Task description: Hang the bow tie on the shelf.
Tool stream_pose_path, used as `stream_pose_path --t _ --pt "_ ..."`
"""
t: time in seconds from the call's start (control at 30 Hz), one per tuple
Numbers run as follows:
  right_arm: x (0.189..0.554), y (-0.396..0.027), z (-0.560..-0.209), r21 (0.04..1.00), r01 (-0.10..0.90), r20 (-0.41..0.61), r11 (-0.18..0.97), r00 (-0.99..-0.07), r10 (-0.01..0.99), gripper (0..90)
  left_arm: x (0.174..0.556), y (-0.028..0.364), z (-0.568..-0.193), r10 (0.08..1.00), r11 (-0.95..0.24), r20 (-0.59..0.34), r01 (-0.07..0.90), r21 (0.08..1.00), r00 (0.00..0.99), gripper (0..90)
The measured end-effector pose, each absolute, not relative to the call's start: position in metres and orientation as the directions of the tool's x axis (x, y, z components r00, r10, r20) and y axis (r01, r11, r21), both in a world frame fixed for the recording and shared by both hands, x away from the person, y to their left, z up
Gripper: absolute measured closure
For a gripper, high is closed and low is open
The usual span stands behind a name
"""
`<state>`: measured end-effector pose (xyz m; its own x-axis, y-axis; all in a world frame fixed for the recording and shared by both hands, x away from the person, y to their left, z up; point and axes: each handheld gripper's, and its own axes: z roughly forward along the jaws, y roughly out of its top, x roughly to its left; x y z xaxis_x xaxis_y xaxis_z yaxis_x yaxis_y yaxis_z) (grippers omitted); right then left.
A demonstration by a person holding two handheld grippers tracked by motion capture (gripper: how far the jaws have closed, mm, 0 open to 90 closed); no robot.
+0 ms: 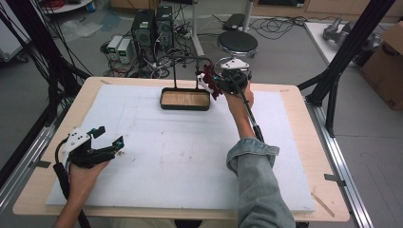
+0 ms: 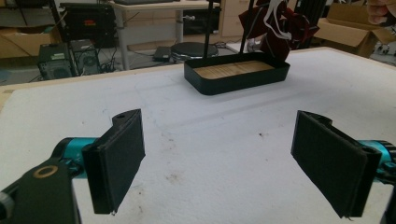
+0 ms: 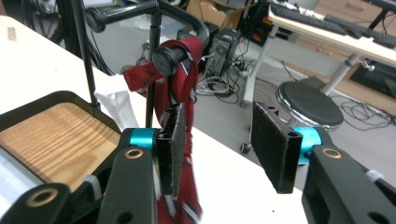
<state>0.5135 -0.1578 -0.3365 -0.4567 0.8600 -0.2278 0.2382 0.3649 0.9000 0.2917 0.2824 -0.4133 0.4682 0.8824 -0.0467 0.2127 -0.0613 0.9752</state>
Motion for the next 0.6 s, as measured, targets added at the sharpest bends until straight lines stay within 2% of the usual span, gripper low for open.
stream_pose_path --t 0.17,0.3,0.33,0.6 --pt "0.505 -0.176 -0.333 0.908 0.245 -0.202 0.339 -0.453 0.868 44.8 0.292 0.281 -0.414 0.883 -0.065 -0.044 0.214 0.975 0.468 17.6" --pt "0.501 -0.185 -0.326 0.92 0.229 -0.191 0.318 -0.448 0.873 40.7 0.291 0.282 -0.413 0.885 -0.063 -0.044 0.213 0.975 0.463 17.5" --pt "0.498 -0.191 -0.321 0.933 0.224 -0.162 0.283 -0.44 0.883 36.7 0.291 0.283 -0.414 0.886 -0.063 -0.043 0.212 0.975 0.461 17.5" --pt "0.486 -0.212 -0.304 0.954 0.199 -0.119 0.225 -0.437 0.892 26.5 0.291 0.283 -0.414 0.886 -0.064 -0.044 0.216 0.974 0.461 17.5"
